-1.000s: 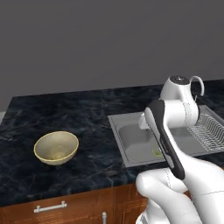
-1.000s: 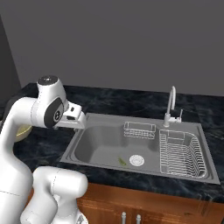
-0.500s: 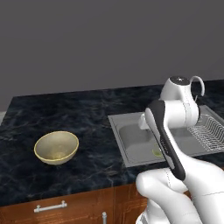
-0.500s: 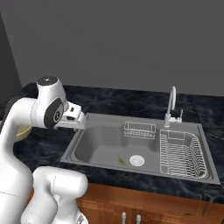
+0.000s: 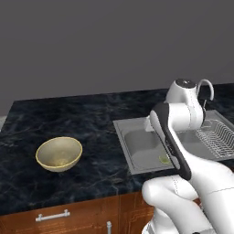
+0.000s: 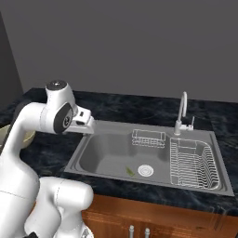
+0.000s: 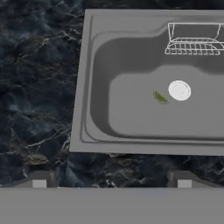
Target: Pick the tangerines from the cabinet and place them in one bowl. Pick the lemon wedge from the sink and place it in the other bowl.
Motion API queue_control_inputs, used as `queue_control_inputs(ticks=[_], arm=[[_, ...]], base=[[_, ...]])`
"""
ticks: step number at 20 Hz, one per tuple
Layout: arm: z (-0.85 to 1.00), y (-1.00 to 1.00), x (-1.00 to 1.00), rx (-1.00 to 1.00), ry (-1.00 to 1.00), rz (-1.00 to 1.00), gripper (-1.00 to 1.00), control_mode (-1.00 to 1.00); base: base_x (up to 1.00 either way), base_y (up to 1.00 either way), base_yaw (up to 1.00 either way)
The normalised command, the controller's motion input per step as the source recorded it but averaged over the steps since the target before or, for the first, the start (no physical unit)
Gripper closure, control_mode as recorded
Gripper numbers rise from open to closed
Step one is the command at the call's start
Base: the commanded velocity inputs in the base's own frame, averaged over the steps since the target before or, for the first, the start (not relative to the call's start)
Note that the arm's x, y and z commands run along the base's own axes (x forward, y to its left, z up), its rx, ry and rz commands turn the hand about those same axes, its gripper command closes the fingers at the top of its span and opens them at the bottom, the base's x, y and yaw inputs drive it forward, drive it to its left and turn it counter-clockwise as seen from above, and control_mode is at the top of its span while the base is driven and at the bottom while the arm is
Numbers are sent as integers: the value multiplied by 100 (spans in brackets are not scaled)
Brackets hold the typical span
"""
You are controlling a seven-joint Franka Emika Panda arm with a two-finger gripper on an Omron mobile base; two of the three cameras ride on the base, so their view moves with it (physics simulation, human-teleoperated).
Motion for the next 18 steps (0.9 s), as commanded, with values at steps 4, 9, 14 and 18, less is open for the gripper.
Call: queue_control_inputs(ticks=[4,9,14,18], arm=[[0,-23,71,0,0,0,-100,-100],[-3,-35,49,0,0,1,-100,-100],[-8,-33,14,0,0,4,-100,-100],[0,-20,11,0,0,1,-100,-100]], base=[[0,0,0],[0,0,0],[0,0,0],[0,0,0]])
